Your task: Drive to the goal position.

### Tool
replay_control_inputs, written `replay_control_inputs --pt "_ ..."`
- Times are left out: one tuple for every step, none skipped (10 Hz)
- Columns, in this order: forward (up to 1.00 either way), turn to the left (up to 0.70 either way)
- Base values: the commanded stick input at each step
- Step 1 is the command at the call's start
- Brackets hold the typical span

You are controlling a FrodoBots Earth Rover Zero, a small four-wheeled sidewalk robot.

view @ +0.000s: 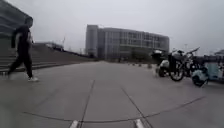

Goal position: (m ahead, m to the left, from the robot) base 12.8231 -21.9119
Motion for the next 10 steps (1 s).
replay_control_inputs --pt "1.00 0.02" --pt "1.00 0.02" --pt "1.00 0.02" --pt "1.00 0.02" --pt "1.00 0.02" --pt "1.00 0.02" --pt "1.00 0.02" --pt "1.00 0.02" --pt "1.00 0.02" --pt "1.00 0.02"
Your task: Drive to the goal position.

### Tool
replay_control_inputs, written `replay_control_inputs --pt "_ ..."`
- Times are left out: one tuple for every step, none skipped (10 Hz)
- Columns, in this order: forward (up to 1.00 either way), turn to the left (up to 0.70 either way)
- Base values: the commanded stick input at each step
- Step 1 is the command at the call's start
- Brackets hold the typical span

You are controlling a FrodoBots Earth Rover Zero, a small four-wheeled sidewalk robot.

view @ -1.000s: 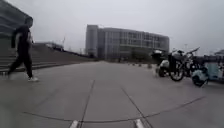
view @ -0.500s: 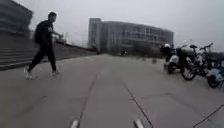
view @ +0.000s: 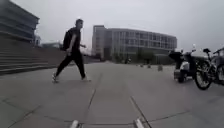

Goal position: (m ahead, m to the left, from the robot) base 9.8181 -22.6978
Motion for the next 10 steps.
replay_control_inputs --pt "1.00 0.02" --pt "1.00 0.02" --pt "1.00 0.02" --pt "1.00 0.02" --pt "1.00 0.02" --pt "1.00 0.02" --pt "1.00 -0.15" --pt "1.00 -0.38" --pt "1.00 -0.38" --pt "1.00 -0.38"
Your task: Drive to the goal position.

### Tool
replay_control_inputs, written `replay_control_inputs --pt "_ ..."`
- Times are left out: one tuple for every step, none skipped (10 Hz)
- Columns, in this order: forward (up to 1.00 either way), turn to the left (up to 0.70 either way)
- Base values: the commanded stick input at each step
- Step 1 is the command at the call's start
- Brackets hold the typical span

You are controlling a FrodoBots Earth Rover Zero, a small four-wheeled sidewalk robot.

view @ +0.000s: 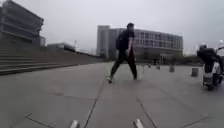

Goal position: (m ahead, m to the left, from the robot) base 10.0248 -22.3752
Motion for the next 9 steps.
replay_control_inputs --pt "1.00 -0.38" --pt "1.00 -0.38" --pt "1.00 -0.38" --pt "1.00 -0.38" --pt "1.00 -0.38" --pt "1.00 -0.38" --pt "1.00 -0.38" --pt "1.00 -0.38" --pt "1.00 -0.38"
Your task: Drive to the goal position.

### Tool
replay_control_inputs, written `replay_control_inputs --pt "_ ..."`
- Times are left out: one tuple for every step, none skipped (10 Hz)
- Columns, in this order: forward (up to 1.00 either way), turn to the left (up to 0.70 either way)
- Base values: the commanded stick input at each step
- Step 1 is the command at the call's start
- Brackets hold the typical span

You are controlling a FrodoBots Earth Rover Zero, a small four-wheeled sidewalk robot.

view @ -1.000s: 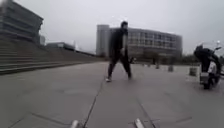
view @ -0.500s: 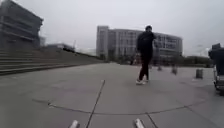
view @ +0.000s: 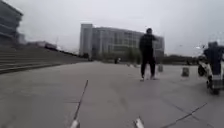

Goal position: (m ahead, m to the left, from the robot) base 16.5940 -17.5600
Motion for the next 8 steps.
replay_control_inputs --pt "1.00 -0.38" --pt "1.00 -0.38" --pt "1.00 -0.07" --pt "1.00 0.02" --pt "1.00 0.02" --pt "1.00 0.02" --pt "1.00 0.02" --pt "1.00 0.02"
